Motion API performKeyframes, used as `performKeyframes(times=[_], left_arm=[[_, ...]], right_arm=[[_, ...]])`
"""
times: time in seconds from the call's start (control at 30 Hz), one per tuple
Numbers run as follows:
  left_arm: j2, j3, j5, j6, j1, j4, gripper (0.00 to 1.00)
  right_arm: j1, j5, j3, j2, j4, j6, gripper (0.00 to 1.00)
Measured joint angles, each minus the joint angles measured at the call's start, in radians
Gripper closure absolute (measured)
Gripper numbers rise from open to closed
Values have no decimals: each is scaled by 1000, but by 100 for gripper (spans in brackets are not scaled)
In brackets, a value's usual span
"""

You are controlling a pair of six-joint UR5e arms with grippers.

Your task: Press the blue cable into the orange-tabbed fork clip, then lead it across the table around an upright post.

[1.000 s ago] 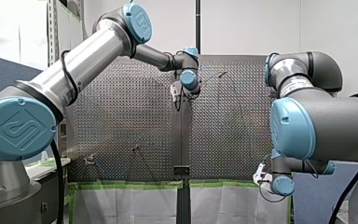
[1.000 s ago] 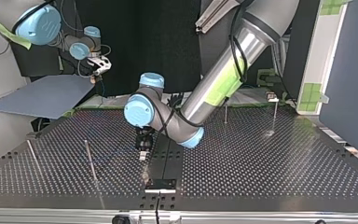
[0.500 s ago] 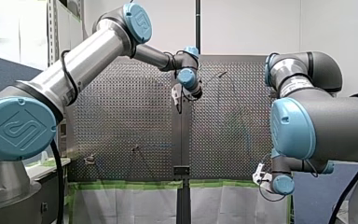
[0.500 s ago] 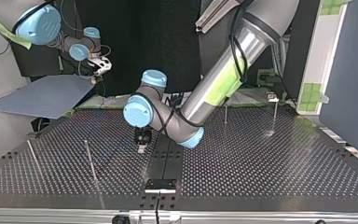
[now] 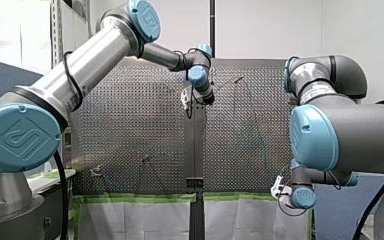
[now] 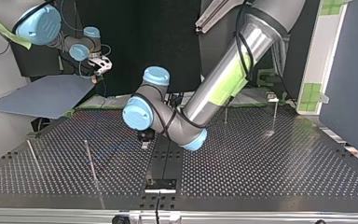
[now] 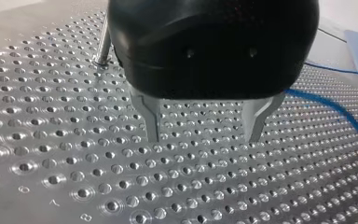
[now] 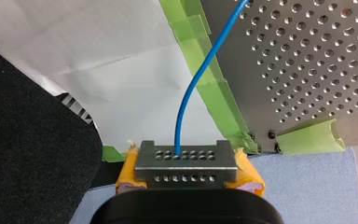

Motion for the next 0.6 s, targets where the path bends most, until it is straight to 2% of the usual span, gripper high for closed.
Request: performKeyframes(times=[0.27, 0.6], left_arm=[[12, -1, 1, -2, -9, -66, 0], [30, -1, 7, -4, -22, -149, 0]], right_arm=[[0, -1, 0, 0, 0, -1, 100], [4, -2, 0, 0, 2, -2, 100]])
